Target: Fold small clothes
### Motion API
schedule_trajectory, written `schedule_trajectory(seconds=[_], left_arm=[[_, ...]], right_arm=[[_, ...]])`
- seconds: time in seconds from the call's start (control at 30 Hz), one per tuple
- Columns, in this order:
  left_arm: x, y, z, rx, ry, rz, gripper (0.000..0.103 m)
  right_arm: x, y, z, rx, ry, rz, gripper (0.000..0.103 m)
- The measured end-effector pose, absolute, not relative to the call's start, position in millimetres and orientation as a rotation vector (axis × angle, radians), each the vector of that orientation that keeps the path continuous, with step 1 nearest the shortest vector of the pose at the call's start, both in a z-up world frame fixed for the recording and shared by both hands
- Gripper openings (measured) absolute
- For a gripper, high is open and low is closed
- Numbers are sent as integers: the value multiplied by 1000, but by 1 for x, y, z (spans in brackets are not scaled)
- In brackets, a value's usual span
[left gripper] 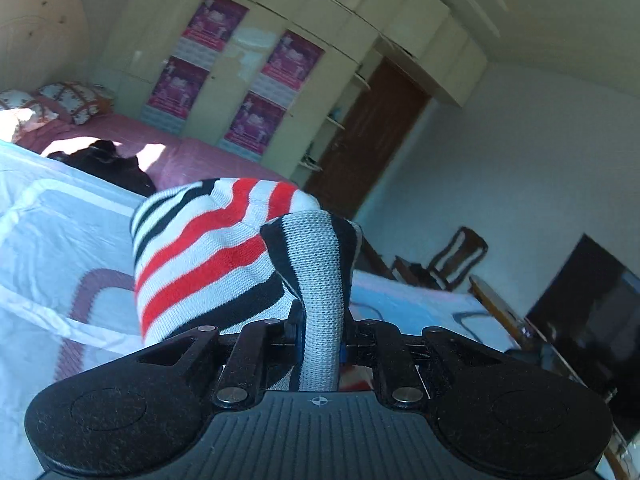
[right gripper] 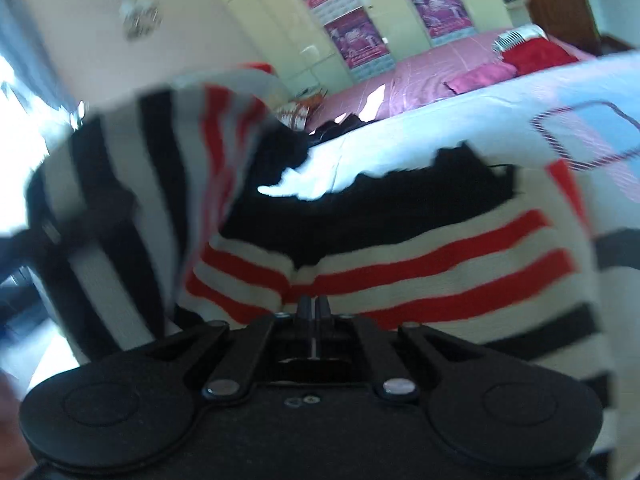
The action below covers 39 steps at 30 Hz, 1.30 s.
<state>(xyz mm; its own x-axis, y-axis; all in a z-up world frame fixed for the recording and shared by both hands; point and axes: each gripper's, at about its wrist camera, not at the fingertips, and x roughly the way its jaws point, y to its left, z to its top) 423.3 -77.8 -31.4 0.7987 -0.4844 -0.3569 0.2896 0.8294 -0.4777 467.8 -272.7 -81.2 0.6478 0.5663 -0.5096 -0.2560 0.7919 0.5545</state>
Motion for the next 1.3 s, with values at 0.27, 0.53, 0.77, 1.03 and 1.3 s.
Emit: schedule_trajectory(seconds=[0.27, 0.53, 0.77, 1.03, 1.3], left_arm=[[412, -188, -74, -166, 731, -548, 58], [383, -112, -29, -291, 615, -490, 62], [373, -33, -55, -347, 666, -262, 62], [384, -37, -81, -378, 667, -217, 62], [412, -47, -91, -365, 722, -268, 62]], right_arm=[[441, -397, -119, 706, 847, 409, 1], [406, -434, -104, 823, 751, 317, 51], [386, -417, -90, 900, 740, 368, 55], [403, -375, -74, 823, 838, 329, 79], [431, -353, -83, 686, 923, 145, 72]])
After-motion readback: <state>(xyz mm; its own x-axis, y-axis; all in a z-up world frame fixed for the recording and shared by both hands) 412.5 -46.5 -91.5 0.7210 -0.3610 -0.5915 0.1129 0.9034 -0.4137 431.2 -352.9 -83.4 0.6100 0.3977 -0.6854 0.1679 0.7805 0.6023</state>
